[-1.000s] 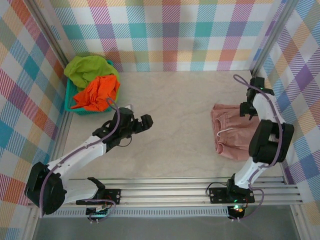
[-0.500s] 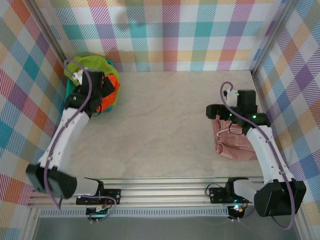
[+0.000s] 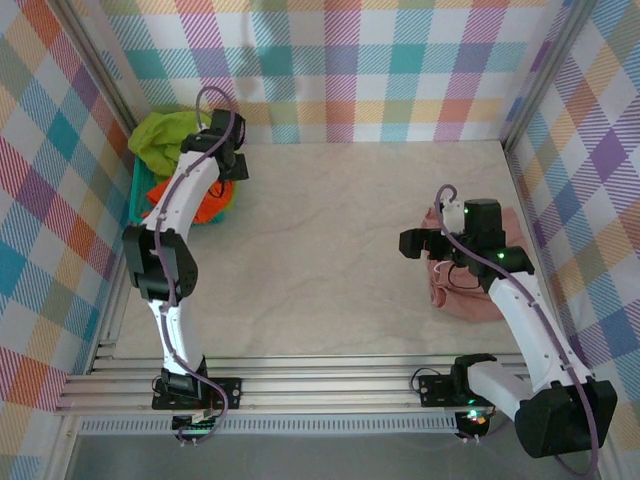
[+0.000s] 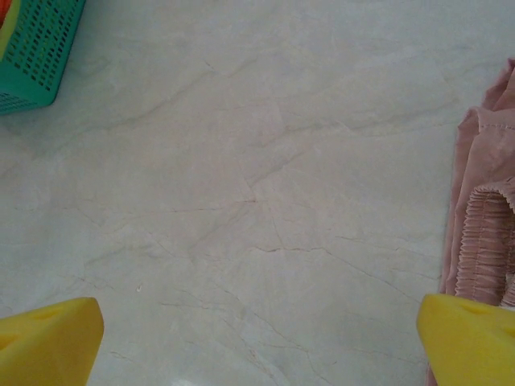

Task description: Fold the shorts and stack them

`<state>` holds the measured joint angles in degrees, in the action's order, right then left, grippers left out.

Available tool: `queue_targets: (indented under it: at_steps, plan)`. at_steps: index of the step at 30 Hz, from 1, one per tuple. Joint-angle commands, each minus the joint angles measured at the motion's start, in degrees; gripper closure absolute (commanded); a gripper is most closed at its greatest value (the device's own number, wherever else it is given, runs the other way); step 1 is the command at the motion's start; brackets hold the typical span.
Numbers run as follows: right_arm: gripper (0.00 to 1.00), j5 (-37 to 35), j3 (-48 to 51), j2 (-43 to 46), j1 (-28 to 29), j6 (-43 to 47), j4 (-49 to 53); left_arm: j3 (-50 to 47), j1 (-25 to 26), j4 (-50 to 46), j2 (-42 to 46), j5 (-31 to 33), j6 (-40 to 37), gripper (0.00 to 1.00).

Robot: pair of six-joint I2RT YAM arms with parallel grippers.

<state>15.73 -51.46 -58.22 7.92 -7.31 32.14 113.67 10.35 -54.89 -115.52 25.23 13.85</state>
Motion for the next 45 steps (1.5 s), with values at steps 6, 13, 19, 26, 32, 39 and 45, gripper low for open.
queue_targets:
  at_steps: [6,13,19,26,32,39,45]
  plan:
    - [0.0,1.1,0.3,0.6,0.3,-0.7,-0.3,1.3,-0.6,-5.7,-2.5,5.3,-0.3,0.54]
    - [0.0,0.9,0.8,0.3,0.5,-0.6,-0.5,1.9,-0.9,-5.2,1.2,7.3,-0.7,1.0]
    - [0.0,2.0,1.1,0.0,0.5,-1.0,-1.3,6.8,-3.5,-5.5,8.5,8.8,-1.0,1.0]
    - [0.0,3.3,1.1,-0.5,0.6,-2.0,-2.7,18.0,-5.6,-5.6,15.5,8.7,-1.5,1.0]
    - [0.01,4.5,1.3,-0.7,0.6,-3.0,-3.9,23.5,-5.6,-2.0,20.2,3.6,0.3,1.0]
    - [0.01,6.0,1.4,-0.5,0.6,-3.7,-4.7,23.5,-5.2,3.6,24.6,-10.4,3.7,1.0]
    - [0.01,6.7,1.6,-0.5,0.7,-4.9,-6.4,23.4,3.4,10.7,26.8,-27.6,6.2,1.0]
